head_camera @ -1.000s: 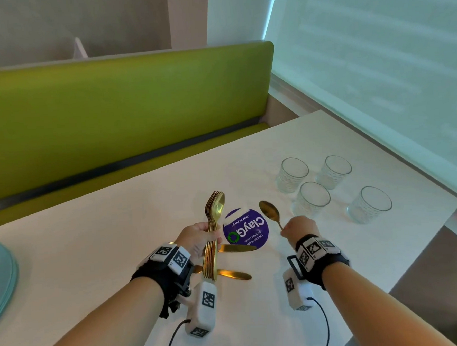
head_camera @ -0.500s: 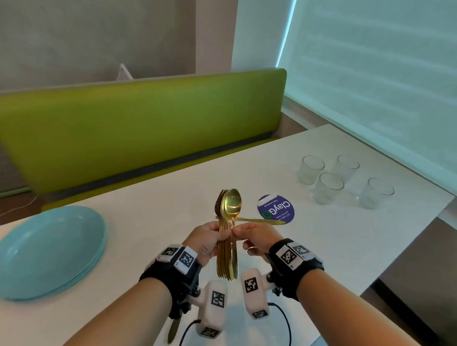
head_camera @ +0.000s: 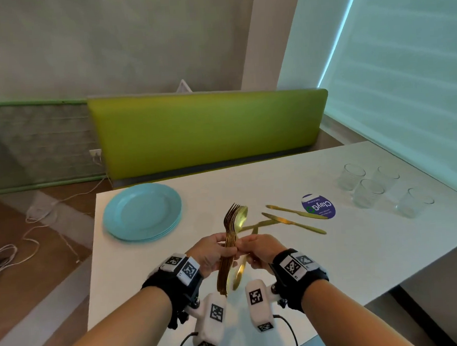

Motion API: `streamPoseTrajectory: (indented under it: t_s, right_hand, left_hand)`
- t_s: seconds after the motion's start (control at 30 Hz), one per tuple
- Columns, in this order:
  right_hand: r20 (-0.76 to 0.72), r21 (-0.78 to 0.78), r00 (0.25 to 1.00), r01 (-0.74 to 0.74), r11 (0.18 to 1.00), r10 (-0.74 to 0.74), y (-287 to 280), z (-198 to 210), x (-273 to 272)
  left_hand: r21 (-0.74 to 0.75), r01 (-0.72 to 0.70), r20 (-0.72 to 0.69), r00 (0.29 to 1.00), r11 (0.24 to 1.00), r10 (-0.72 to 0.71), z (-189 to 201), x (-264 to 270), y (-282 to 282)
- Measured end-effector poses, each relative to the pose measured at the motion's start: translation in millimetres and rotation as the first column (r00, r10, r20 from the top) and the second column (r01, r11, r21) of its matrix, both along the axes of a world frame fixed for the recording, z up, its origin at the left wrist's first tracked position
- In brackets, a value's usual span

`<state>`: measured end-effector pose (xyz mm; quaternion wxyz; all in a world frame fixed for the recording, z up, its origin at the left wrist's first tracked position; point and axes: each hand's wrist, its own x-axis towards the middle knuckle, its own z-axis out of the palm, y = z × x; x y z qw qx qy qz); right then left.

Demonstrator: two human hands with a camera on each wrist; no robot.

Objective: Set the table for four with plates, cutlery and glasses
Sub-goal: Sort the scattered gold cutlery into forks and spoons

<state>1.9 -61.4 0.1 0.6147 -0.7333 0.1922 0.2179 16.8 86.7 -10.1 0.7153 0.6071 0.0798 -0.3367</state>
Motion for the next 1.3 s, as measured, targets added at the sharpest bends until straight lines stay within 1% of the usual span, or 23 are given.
streamPoseTrajectory:
  t_s: [0.13,0.23,0.3,0.37,0.4,0.43,0.47,0.53,0.57,0.63,0.7,0.73,0.8,0.87,1.0,1.03,1.13,1.3]
  right_hand:
    - [-0.005,-0.106,0.998,-0.069,0.992,0.068,28.1,-1.2,-8.9]
    - [-0.038,-0.184,0.987,-0.162,0.969,0.157,48.5,-6.1,-11.7]
    - [-0.07,-0.247,0.967,-0.254,0.935,0.244,61.1,-6.7,-12.3]
    - [-0.098,-0.332,0.939,-0.344,0.878,0.33,69.6,-7.1,-12.3]
    - [-0.108,-0.37,0.926,-0.376,0.849,0.363,71.4,-8.3,-12.6]
    - [-0.119,-0.398,0.915,-0.4,0.825,0.386,71.6,-9.9,-12.8]
    - [-0.132,-0.418,0.907,-0.417,0.807,0.4,70.4,-11.5,-13.1]
    - [-0.166,-0.444,0.897,-0.439,0.781,0.41,65.3,-15.7,-13.2]
    - [-0.181,-0.456,0.894,-0.446,0.77,0.41,61.6,-17.6,-13.4]
    - [-0.201,-0.486,0.889,-0.455,0.746,0.411,53.6,-22.0,-13.4]
    - [-0.21,-0.499,0.889,-0.455,0.737,0.407,45.6,-27.6,-12.1]
    - [-0.211,-0.498,0.894,-0.447,0.743,0.396,42.0,-30.0,-11.2]
    - [-0.225,-0.492,0.896,-0.444,0.749,0.383,37.4,-32.4,-9.9]
    - [-0.233,-0.485,0.895,-0.446,0.752,0.381,34.3,-33.8,-8.2]
    - [-0.242,-0.49,0.892,-0.452,0.745,0.382,26.3,-37.1,-4.3]
    - [-0.244,-0.491,0.892,-0.451,0.745,0.38,23.9,-38.0,-3.4]
    - [-0.246,-0.509,0.894,-0.449,0.734,0.376,18.2,-37.5,-0.4]
    - [-0.254,-0.552,0.903,-0.43,0.714,0.347,13.1,-38.5,7.0]
  left_hand:
    - [0.049,-0.039,-0.005,0.999,0.998,0.04,-9.7,-14.2,24.6]
    - [0.111,-0.08,0.01,0.997,0.991,0.08,-18.8,-23.5,42.6]
    - [0.19,-0.088,0.037,0.996,0.978,0.082,-26.2,-25.9,57.4]
    - [0.328,-0.081,0.08,0.995,0.941,0.057,-34.2,-24.9,74.8]
    - [0.418,-0.074,0.108,0.994,0.905,0.032,-38.0,-23.6,84.2]
    - [0.52,-0.064,0.14,0.99,0.852,-0.012,-40.8,-22.3,94.0]
    - [0.634,-0.045,0.17,0.982,0.772,-0.082,-42.2,-21.4,103.7]
    - [0.817,-0.013,0.183,0.954,0.577,-0.237,-42.5,-20.6,121.9]
    - [0.867,-0.003,0.172,0.94,0.498,-0.295,-43.1,-19.9,129.6]
    - [0.924,0.022,0.131,0.92,0.383,-0.37,-46.1,-16.9,141.3]
    - [0.954,0.065,0.068,0.904,0.293,-0.422,-50.9,-12.0,148.5]
    - [0.961,0.082,0.043,0.899,0.264,-0.436,-53.7,-9.1,150.9]
    - [0.966,0.083,0.034,0.9,0.246,-0.434,-60.9,-4.6,154.7]
    - [0.965,0.067,0.047,0.906,0.252,-0.421,-71.7,-1.0,157.4]
    - [0.941,-0.051,0.174,0.921,0.336,-0.348,-86.7,4.4,160.4]
    - [0.939,-0.059,0.184,0.919,0.339,-0.349,-87.1,6.9,161.2]
    - [0.947,-0.039,0.17,0.903,0.318,-0.395,-86.7,15.2,164.3]
    - [0.972,0.004,0.113,0.868,0.235,-0.484,-83.3,27.9,170.2]
